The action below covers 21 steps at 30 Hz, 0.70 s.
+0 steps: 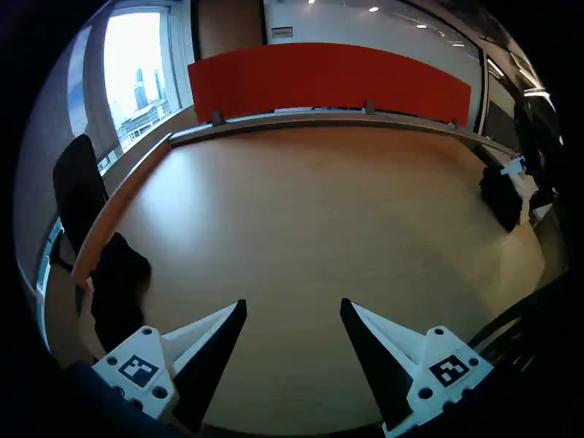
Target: Fold towel
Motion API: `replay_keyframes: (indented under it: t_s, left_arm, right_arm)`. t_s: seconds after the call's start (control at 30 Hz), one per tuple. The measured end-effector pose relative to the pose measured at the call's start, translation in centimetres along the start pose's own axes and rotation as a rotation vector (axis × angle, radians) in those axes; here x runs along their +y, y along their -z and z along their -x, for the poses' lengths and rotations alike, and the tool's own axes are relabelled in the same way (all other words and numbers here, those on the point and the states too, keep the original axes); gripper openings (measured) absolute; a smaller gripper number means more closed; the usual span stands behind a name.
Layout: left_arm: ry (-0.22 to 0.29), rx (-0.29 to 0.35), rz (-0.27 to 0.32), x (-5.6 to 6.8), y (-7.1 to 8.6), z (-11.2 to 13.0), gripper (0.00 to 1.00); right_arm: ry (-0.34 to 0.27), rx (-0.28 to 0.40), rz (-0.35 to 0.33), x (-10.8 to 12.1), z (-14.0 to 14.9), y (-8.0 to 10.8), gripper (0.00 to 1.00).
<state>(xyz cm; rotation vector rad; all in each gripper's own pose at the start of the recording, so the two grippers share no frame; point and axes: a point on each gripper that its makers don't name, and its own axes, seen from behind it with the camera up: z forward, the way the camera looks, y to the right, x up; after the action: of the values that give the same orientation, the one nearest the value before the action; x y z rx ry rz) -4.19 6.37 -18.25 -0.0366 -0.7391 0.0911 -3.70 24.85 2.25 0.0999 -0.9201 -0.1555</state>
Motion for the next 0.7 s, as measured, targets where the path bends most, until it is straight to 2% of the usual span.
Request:
replay_keyframes:
  t_s: [0.17,0.7]
  left_arm:
    - [-0.001,0.000,-0.001,0.0,0.0,0.0,0.95]
    - [-0.002,0.017,0.011,0.2,0.0,-0.7,0.95]
  right_arm:
    - [0.001,0.004,-0.001,0.0,0.0,0.1,0.88]
    - [-0.012,0.058,0.000,-0.8,-0.7,2.4,0.88]
